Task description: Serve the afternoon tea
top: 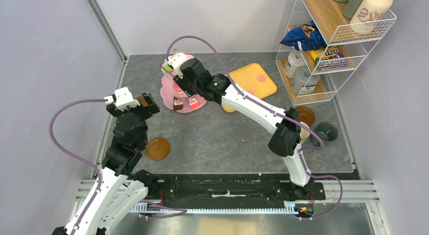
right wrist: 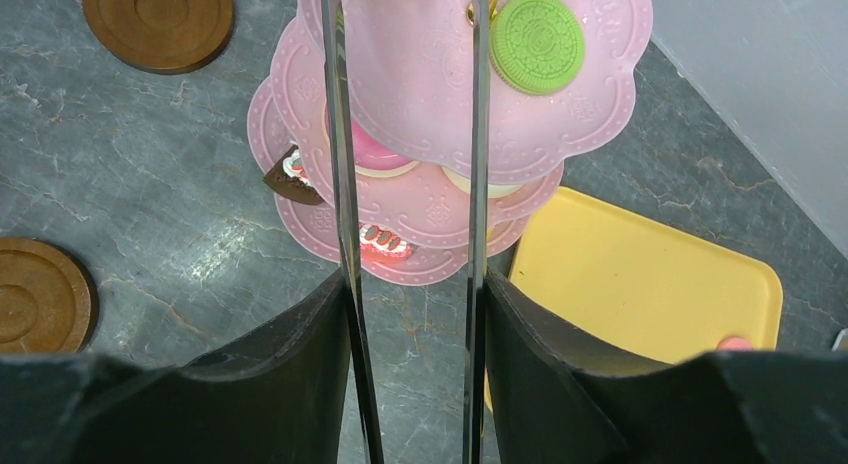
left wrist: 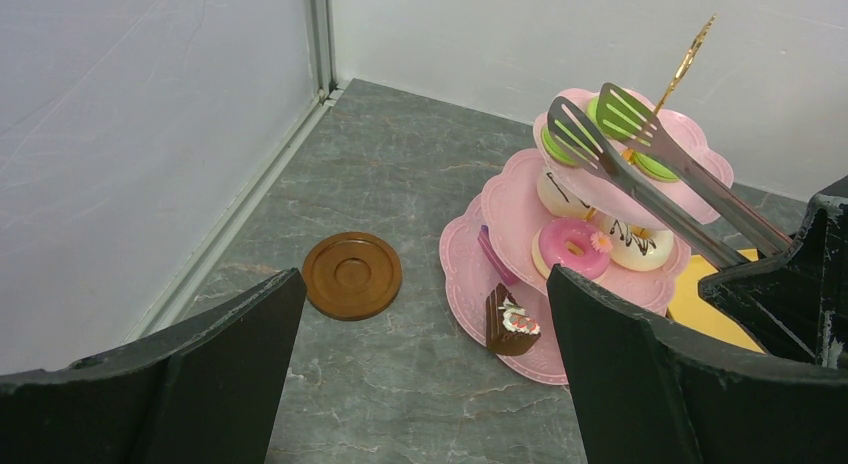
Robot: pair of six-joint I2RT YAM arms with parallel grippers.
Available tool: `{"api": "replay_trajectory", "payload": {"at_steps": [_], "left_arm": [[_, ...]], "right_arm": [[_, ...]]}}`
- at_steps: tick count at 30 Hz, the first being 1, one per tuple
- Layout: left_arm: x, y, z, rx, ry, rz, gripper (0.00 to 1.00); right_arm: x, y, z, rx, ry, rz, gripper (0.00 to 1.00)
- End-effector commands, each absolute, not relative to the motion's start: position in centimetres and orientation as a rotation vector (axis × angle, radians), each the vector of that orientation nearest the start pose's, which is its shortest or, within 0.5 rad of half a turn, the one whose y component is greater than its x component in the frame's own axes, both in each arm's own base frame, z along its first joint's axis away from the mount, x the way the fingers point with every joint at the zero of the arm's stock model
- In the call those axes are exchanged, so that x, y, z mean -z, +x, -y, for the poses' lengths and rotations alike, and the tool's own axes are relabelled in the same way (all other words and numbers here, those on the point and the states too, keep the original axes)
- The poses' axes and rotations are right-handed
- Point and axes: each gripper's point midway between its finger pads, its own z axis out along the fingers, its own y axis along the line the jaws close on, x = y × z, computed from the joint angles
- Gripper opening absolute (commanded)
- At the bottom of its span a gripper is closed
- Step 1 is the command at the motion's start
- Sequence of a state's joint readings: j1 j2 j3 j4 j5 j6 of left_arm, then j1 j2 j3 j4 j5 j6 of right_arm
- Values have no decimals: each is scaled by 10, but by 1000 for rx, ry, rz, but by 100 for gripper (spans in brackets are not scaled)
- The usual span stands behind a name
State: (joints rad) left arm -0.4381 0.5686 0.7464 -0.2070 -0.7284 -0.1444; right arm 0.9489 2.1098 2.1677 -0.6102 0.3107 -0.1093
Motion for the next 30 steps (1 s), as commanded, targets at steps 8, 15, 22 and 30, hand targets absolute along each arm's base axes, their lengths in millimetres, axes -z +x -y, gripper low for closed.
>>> {"api": "replay_trajectory", "payload": {"at_steps": [8, 15, 22, 30], "left_arm": [[-320, 263, 0, -85, -365, -1516, 99], [-320, 262, 0, -85, -365, -1515, 99], [-320, 263, 0, -84, -367, -1515, 99], [-320, 263, 0, -84, -365, -1517, 99]], "right_arm": [[-285, 381, -439, -234, -861, -1826, 55], [-306, 365, -430, -296, -875, -1780, 54], [-323, 349, -411, -317, -883, -1727, 54], [-324, 341, -366, -199, -819, -1758, 54]]}}
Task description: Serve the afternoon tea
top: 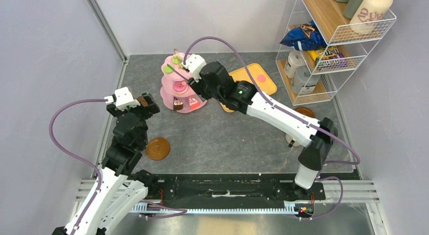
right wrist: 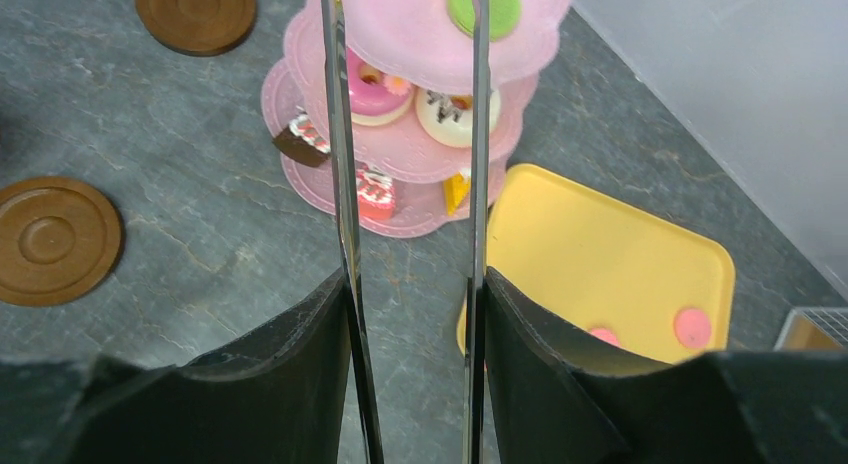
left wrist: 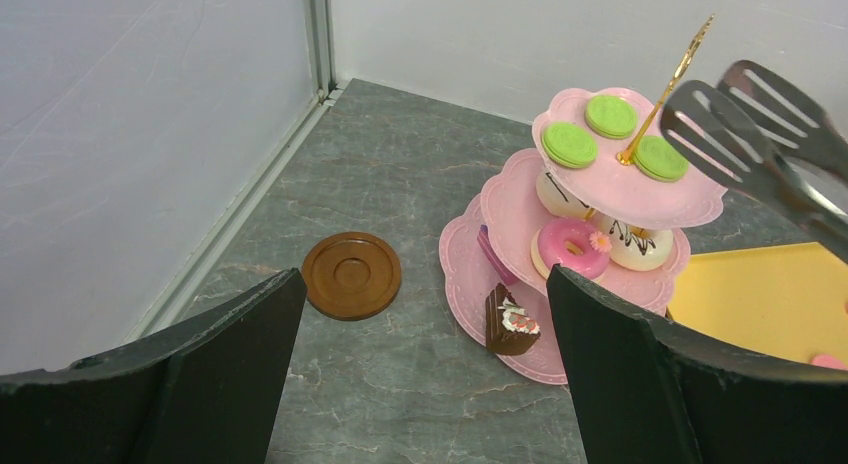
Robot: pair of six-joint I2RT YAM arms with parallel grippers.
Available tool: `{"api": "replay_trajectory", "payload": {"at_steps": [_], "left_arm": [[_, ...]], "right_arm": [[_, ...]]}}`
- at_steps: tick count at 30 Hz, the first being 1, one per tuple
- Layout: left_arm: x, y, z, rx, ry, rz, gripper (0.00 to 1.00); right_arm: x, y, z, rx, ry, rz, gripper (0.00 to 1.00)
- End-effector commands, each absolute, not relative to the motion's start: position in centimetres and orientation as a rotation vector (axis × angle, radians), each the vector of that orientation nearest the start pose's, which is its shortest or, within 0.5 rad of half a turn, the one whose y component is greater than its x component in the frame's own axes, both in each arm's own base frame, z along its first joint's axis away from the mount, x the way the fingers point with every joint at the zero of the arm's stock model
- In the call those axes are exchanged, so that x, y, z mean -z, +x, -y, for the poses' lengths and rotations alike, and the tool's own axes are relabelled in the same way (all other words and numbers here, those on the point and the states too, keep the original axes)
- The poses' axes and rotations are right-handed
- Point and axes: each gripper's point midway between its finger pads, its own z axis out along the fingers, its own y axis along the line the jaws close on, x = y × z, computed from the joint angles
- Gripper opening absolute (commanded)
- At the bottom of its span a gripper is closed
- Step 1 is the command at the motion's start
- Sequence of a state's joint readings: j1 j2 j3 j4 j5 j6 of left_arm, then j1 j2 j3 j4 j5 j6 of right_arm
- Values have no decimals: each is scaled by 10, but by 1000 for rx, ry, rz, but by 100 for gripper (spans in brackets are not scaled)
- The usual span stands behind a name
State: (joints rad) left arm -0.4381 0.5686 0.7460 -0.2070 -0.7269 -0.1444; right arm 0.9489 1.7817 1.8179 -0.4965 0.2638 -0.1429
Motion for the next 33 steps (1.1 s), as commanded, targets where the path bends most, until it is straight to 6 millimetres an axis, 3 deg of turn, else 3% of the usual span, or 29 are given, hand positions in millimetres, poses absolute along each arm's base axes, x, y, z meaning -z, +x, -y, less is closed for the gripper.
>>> {"api": "replay_trajectory", "payload": {"at_steps": [1, 9, 14, 19, 26, 33], "left_arm": [[-320, 263, 0, -83, -363, -1518, 99], [-319, 263, 1, -82, -361, -1520, 99], [-319, 264, 1, -82, -361, -1520, 99], [-318, 264, 1, -83, -360, -1522, 99], [-318, 264, 1, -82, -360, -1521, 99], [-318, 264, 2, -82, -358, -1522, 99]], "right_arm": [[-323, 341, -360, -179, -807, -1767, 54], [-298, 342, -284, -68, -631, -1930, 54], [-266, 342, -240, -44, -516, -2073, 54], [-226, 341, -210, -61, -437, -2229, 54], [-170, 341, -199, -40, -418, -2431, 54], [-137, 337, -198, -22, -450, -2547, 56]]}}
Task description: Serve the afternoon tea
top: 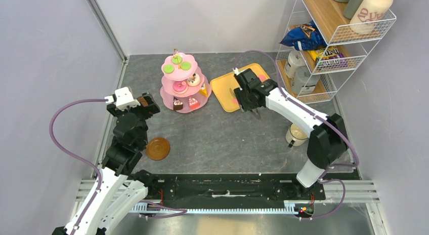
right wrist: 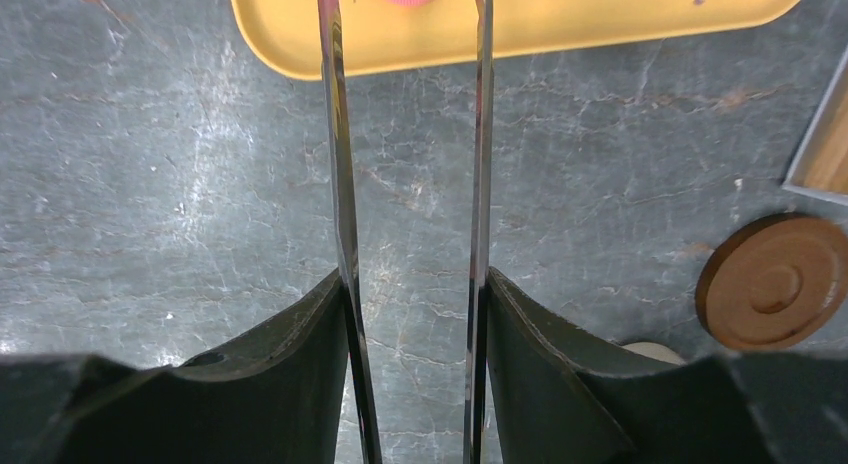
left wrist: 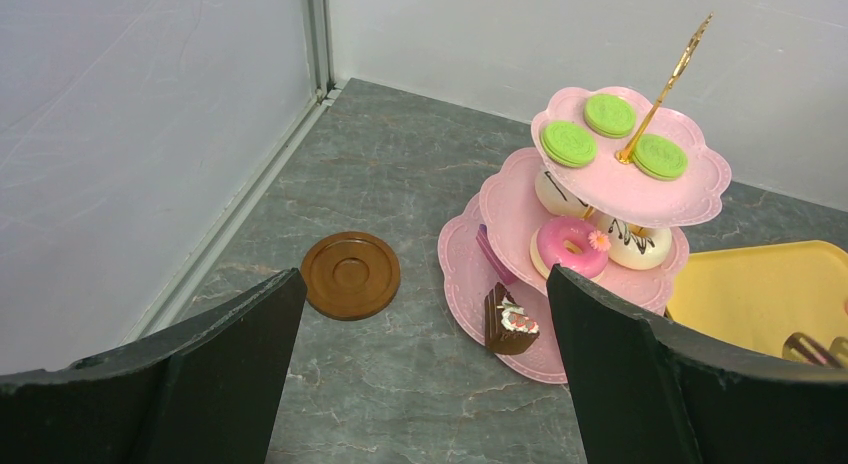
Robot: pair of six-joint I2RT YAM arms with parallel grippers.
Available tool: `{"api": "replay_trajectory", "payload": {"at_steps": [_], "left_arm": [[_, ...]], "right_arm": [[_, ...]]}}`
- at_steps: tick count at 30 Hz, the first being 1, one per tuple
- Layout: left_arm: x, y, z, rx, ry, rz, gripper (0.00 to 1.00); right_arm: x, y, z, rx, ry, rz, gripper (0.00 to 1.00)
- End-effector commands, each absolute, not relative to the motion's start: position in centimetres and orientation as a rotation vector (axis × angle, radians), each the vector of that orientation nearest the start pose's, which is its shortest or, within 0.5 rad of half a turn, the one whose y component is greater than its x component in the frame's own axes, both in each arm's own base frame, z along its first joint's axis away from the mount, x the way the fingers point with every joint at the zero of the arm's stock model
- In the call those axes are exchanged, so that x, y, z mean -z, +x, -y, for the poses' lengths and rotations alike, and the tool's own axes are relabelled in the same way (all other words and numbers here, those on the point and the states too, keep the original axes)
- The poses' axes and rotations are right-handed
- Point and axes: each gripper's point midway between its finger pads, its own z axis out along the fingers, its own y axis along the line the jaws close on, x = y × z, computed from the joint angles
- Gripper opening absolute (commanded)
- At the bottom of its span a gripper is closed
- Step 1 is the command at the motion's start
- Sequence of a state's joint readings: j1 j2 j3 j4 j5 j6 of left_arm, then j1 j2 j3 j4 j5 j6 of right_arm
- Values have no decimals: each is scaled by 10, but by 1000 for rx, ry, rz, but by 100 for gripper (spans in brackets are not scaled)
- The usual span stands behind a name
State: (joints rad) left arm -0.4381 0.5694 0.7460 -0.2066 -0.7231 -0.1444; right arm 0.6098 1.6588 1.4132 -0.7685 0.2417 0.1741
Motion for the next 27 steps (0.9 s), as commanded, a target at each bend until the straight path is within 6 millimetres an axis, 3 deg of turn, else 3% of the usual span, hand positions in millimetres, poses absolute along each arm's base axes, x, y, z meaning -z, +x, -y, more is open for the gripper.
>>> {"api": "replay_trajectory", "payload": {"at_steps": [1, 27], "left_arm": [[-318, 264, 2, -82, -358, -1522, 99], [-318, 264, 2, -81, -356, -1522, 99]], "right_arm": [[-133, 336, -198, -19, -454, -2560, 56], [-100, 338, -189, 95, -483, -2638, 55]]}}
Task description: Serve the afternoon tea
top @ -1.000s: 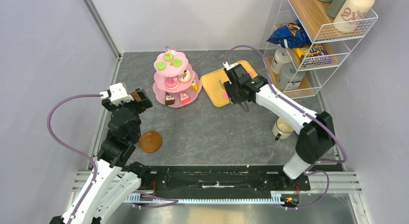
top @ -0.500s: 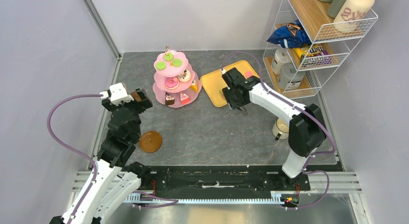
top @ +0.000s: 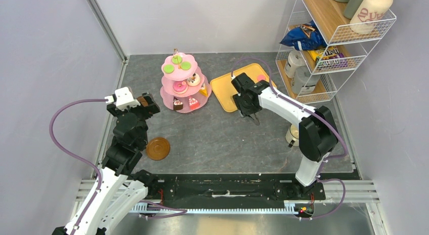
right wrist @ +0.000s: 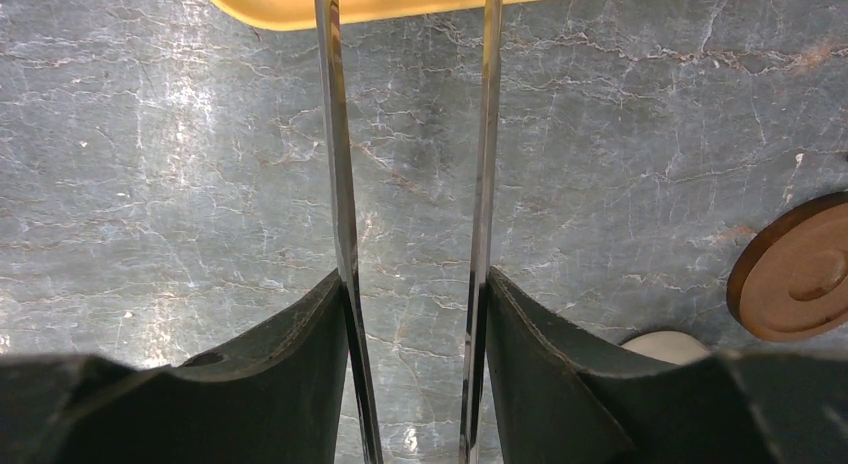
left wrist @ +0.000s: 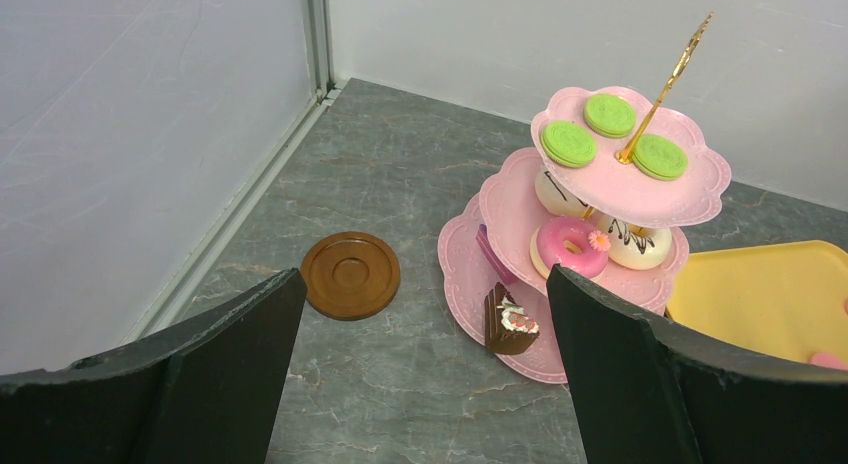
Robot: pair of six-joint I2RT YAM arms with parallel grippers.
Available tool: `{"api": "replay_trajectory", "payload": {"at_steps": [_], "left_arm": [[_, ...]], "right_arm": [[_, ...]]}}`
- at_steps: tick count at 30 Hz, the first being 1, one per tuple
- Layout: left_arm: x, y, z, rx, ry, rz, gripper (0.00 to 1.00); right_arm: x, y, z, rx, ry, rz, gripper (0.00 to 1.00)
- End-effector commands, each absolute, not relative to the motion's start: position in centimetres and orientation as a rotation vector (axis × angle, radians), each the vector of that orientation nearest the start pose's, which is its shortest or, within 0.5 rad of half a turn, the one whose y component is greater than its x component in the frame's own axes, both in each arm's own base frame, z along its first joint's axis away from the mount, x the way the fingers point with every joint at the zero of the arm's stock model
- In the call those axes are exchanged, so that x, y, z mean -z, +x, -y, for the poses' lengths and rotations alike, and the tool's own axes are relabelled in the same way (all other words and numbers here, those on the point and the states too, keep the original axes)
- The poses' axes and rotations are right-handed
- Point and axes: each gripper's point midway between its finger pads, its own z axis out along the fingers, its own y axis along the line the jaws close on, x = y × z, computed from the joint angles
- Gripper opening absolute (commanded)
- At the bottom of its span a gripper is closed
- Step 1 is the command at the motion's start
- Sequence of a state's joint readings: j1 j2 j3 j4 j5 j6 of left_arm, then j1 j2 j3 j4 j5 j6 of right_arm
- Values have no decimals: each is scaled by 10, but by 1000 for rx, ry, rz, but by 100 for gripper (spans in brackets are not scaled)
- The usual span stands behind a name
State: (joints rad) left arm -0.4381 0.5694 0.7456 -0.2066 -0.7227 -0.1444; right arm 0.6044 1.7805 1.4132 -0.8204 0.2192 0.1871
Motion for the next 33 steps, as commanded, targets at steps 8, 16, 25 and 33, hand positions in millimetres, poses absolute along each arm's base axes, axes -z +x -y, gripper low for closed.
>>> {"api": "replay_trajectory", "payload": {"at_steps": [8, 16, 25, 33], "left_arm": [[-318, 264, 2, -82, -355, -1523, 99], [-319, 264, 1, -81, -358, -1520, 99], [-319, 264, 2, -81, -358, -1521, 99], [-319, 264, 2, -80, -357, -1521, 99]], "right_arm": [[-113, 339, -186, 102, -478, -2616, 44], [-161, 344, -188, 61, -459, -2504, 44], [-231, 346, -204, -42, -458, -2340, 44], [-294, 347, -248, -147, -540, -2166, 45]]}}
